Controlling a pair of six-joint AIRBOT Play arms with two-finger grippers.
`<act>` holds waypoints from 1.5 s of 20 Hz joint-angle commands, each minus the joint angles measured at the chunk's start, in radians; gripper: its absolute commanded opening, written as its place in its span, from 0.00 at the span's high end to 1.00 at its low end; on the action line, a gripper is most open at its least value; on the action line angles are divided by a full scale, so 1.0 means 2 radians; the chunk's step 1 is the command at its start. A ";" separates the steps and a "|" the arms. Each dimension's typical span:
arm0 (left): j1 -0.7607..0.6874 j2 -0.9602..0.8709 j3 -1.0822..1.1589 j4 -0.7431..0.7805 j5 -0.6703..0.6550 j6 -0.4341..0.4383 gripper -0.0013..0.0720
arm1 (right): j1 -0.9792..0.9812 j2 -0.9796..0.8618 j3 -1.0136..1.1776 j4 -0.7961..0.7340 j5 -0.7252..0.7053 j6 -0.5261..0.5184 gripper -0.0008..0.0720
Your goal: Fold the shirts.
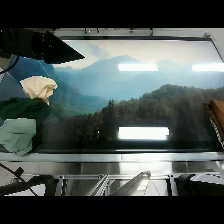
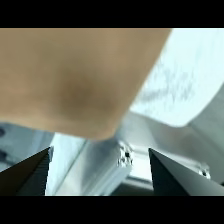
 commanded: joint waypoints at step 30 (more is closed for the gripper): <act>0.049 0.327 -0.526 0.196 0.158 -0.026 0.96 | 0.574 0.275 -0.215 0.337 -0.161 -0.147 0.97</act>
